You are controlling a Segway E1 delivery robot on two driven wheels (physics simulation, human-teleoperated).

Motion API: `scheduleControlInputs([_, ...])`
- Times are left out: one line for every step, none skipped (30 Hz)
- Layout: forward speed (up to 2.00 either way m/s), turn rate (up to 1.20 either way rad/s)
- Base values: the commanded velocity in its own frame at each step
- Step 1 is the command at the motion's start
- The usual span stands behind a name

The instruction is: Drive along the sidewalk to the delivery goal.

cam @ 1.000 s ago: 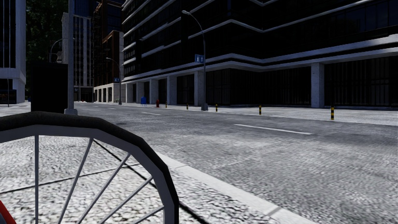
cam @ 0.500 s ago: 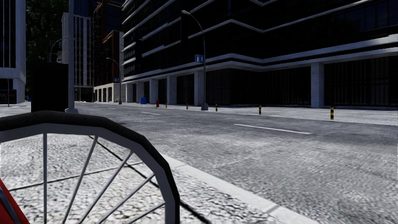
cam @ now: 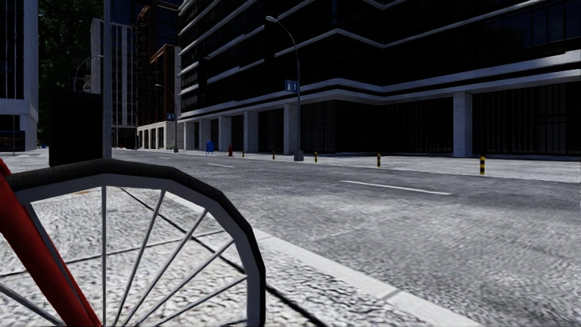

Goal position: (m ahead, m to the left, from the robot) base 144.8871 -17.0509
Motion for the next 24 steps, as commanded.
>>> scheduleControlInputs([-0.24, 0.0])
scheduleControlInputs([-0.24, 0.0])
scheduleControlInputs([-0.25, 0.0])
scheduleControlInputs([-0.25, 0.0])
scheduleControlInputs([-0.25, 0.0])
scheduleControlInputs([-0.25, 0.0])
scheduleControlInputs([-0.25, 0.0])
scheduleControlInputs([-0.27, 0.0])
scheduleControlInputs([-0.27, 0.0])
scheduleControlInputs([-0.28, 0.0])
scheduleControlInputs([-0.29, 0.0])
scheduleControlInputs([-0.3, 0.0])
scheduleControlInputs([-0.33, 0.0])
scheduleControlInputs([-0.33, 0.0])
scheduleControlInputs([-0.41, 0.0])
scheduleControlInputs([-0.48, 0.0])
scheduleControlInputs([-0.51, 0.0])
scheduleControlInputs([-0.51, 0.0])
scheduleControlInputs([-0.51, 0.0])
scheduleControlInputs([-0.51, 0.0])
scheduleControlInputs([-0.51, 0.0])
scheduleControlInputs([-0.51, 0.0])
scheduleControlInputs([-0.51, 0.0])
scheduleControlInputs([-0.51, 0.0])
